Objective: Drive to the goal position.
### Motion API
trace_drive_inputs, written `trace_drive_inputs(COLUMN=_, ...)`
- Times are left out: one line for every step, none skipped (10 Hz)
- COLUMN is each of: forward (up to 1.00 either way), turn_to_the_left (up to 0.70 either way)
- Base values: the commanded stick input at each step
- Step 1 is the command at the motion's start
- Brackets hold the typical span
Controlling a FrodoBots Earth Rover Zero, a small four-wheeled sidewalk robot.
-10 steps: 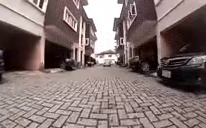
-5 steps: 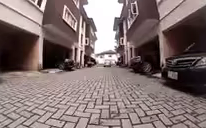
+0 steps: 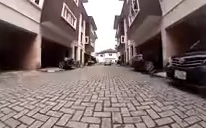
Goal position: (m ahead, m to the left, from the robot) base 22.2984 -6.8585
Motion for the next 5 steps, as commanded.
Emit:
trace_drive_inputs(forward=0.50, turn_to_the_left=0.00)
trace_drive_inputs(forward=0.50, turn_to_the_left=0.00)
trace_drive_inputs(forward=0.50, turn_to_the_left=0.00)
trace_drive_inputs(forward=0.50, turn_to_the_left=0.00)
trace_drive_inputs(forward=0.50, turn_to_the_left=0.00)
